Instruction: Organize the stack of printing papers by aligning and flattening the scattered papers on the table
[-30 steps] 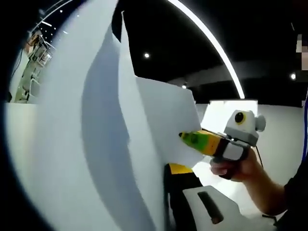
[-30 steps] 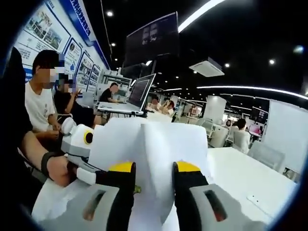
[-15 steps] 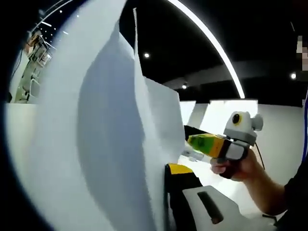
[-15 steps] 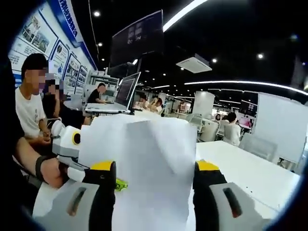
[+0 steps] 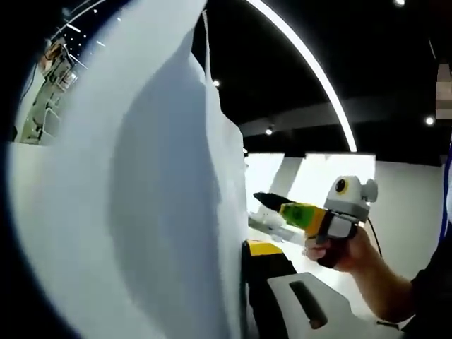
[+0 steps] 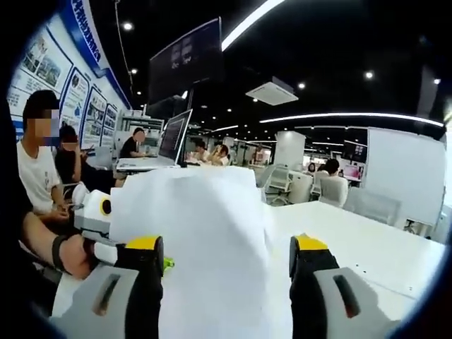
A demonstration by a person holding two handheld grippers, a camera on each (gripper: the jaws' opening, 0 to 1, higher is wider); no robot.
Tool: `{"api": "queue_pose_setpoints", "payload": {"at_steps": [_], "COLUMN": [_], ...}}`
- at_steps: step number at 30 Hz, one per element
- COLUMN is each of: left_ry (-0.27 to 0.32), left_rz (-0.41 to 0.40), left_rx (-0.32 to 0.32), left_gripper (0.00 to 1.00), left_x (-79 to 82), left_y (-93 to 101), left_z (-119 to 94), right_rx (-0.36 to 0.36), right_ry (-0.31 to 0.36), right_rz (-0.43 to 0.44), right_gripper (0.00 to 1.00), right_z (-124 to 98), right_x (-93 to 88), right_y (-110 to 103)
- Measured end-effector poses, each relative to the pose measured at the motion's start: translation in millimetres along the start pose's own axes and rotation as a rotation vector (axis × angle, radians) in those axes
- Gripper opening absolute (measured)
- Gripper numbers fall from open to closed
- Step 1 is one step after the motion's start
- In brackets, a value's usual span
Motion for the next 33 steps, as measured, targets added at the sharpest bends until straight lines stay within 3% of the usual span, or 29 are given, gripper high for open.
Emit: {"api": "queue_pose_setpoints", "payload": {"at_steps": [10, 21, 25, 27, 33], "left_ry": [0.025, 0.057, 0.067, 0.105, 0.099], "left_rz": [0.001, -0.007, -0.032, -0.116, -0.066], "left_rx": [-0.010, -0.075, -0.116, -0.159, -0.210], "left_gripper": [0.07, 0.07, 0.06, 0.06, 0.06], "left_x": [2.4, 13.0, 24.8, 38.2, 62.8], "left_y": [4.1, 26.0, 37.2, 44.1, 51.2], "left_z": [0, 5, 10, 13, 22], "right_rx": [-0.029, -0.065, -0.078, -0.082, -0.069], "right_ry": [0.012, 0.033, 0.052, 0.063, 0.119], "right_rz": [0.004, 0.015, 0.030, 0.031, 0.061], "right_gripper": [0.68, 0.67, 0.67, 0.66, 0.66], "right_z": [-26, -64, -76, -84, -101], "right_x": [2.5, 8.1, 11.1, 13.5, 22.9], "right_y": [7, 13, 16, 15, 11]}}
Point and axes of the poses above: the point that each gripper's makers call its tool centre point, and the gripper's own axes: z roughly forward along the fingers, y roughly to its right, x roughly out of its top, the point moved 6 cm from there along -z, roughly backward along the fingers, and after that the axes turned 9 degrees about z, right-handed, at the moved point
